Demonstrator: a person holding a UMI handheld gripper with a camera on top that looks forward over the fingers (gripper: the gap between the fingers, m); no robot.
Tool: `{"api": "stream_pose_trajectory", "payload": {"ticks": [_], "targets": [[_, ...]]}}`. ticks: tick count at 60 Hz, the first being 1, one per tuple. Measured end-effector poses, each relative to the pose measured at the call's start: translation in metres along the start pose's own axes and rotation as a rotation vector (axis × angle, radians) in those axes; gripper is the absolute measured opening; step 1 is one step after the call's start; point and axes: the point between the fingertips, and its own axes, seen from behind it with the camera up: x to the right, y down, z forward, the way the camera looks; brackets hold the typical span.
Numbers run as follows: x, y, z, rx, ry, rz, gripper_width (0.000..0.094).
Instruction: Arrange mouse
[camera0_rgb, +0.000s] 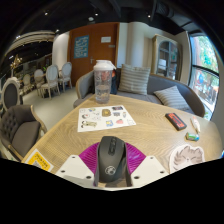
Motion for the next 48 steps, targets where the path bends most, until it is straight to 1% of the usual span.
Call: {"api": "stream_pose_trajectory", "payload": {"ticks": [6,8,11,14,18,20,23,29,30,32,34,38,42,48], "targets": [[0.043,-0.025,-0.037,0.069,0.021,0.012,0.0371],[0.067,-0.033,-0.054,0.092,0.041,0.021,0.0371],[0.111,-0.041,-0.077,0.126,0.106,0.014,0.0370],[0.162,-0.039,-0.095,0.133,0.186,0.002,0.0368],[0.223,-0.013,-0.112,0.098,0.291,0.026,0.0368],[0.246,0.008,-0.110,0.051,0.320,0.045,0.0367],[0.271,0.047,-0.106,-0.024,0.332,0.073,0.0367],[0.294,0.097,-0.083,-0.138,0.338,0.111,0.0368],[0.297,0.103,-0.082,-0.150,0.343,0.116,0.0375],[0.299,0.098,-0.080,-0.094,0.334,0.126,0.0385],[0.300,0.101,-0.082,-0.110,0.325,0.128,0.0404],[0.300,0.102,-0.083,-0.118,0.307,0.132,0.0461],[0.295,0.104,-0.088,-0.121,0.254,0.126,0.0539],[0.277,0.092,-0.115,-0.054,0.163,0.147,0.0812]]}}
